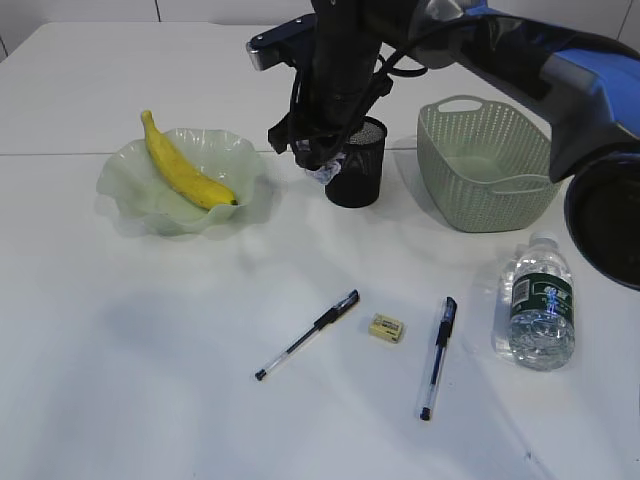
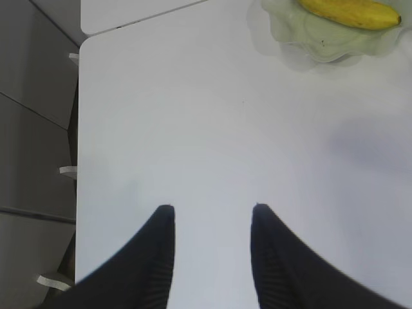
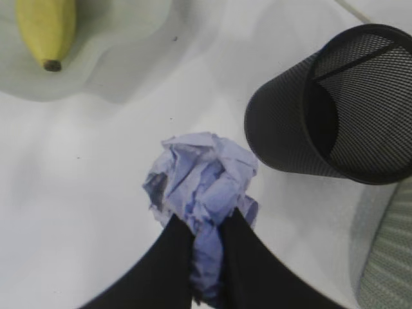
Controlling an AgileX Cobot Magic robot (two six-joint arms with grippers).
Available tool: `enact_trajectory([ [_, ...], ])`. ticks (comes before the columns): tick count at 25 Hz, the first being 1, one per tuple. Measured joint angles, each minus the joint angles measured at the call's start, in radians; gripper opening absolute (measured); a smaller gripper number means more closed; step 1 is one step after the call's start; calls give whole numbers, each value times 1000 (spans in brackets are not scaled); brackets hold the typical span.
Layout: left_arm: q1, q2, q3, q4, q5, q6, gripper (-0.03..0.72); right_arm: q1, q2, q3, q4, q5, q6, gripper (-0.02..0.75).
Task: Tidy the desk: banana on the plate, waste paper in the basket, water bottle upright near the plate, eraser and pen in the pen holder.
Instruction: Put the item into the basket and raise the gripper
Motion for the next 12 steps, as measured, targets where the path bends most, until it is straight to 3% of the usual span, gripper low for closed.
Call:
enact_trajectory([
  [12,0,0,0,0,0,0,276,-48,-40,-4,-78,6,63,43],
])
